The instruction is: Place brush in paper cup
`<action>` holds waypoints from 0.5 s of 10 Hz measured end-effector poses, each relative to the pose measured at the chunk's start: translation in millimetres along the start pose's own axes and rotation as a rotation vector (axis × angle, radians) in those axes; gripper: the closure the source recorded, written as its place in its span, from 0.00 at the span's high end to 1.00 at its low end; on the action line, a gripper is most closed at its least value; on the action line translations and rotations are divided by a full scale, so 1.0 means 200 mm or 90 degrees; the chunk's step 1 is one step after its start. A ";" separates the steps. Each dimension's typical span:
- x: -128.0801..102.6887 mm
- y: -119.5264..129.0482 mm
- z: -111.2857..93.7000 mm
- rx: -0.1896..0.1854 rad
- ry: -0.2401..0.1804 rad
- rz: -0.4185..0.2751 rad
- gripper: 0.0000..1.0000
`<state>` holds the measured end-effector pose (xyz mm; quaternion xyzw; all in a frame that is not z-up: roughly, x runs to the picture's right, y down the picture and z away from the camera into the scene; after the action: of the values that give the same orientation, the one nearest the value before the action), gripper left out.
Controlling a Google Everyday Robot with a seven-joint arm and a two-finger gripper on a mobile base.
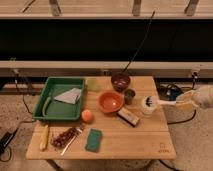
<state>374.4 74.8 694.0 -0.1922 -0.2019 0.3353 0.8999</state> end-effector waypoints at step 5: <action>0.04 -0.03 0.06 -0.003 0.029 0.002 0.00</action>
<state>377.2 77.7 708.1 -0.2023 -0.1819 0.3317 0.9033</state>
